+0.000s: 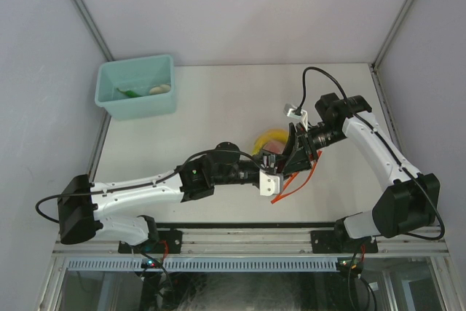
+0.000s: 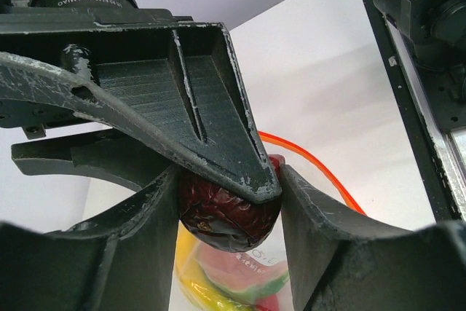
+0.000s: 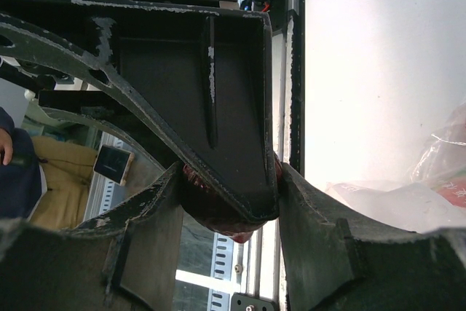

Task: Open the zip-top bag and remove the fake food
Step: Place the fake fruit in the bin.

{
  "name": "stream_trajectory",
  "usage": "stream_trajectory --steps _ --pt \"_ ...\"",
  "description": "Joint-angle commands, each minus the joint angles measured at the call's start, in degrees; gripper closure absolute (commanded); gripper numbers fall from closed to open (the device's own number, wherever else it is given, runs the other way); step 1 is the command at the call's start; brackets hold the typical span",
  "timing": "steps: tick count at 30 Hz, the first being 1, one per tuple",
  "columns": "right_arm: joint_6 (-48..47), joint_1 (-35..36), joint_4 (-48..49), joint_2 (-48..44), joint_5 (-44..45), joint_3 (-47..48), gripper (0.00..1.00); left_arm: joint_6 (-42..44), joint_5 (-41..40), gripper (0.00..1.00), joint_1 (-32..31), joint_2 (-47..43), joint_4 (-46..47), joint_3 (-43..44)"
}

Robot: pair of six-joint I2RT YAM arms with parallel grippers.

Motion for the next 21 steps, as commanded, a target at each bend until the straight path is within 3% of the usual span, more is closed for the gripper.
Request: stream_trajectory --steps 1,3,5,7,12,21 --pt "-0.62 0.51 -0.51 -0.09 -1.63 2.08 0.82 0.12 -0.34 0.71 -0.26 -0.12 0.96 3.77" --pt "-0.45 0.49 -0.44 -0.09 -1.56 2.13 0.67 -0.27 -0.98 0.86 -0.24 -0.28 0.95 3.68" --pt "-0.47 0.49 -0.5 -0.24 -1.39 2.1 0.45 -0.54 -1.53 0.93 -0.28 -0.59 0.89 3.44" --pt "-0.52 0.49 -0.52 -0.35 -1.26 2.08 0.3 -0.88 -1.98 0.98 -0.27 -0.88 1.12 2.93" --pt "-0.52 0.49 -0.69 -0.31 -1.27 2.04 0.21 -1.57 -2.54 1.0 -0.25 -1.88 1.66 1.72" --pt "-2.62 -2.63 -1.88 -0.84 -2.23 2.07 0.2 -3.48 -3.95 1.0 -0.26 -4.53 3.02 -1.13"
